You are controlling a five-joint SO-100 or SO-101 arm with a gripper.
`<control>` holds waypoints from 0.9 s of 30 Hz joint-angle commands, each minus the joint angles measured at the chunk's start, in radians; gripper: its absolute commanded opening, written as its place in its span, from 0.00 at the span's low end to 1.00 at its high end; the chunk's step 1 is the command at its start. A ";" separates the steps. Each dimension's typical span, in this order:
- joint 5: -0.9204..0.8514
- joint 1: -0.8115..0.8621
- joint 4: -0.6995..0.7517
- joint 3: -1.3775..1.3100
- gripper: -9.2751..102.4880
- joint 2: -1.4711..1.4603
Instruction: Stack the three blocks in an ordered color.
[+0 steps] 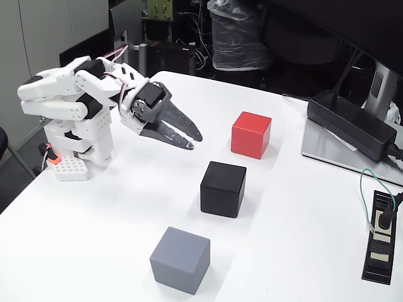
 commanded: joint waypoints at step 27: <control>-0.299 0.236 0.551 -0.845 0.32 -0.186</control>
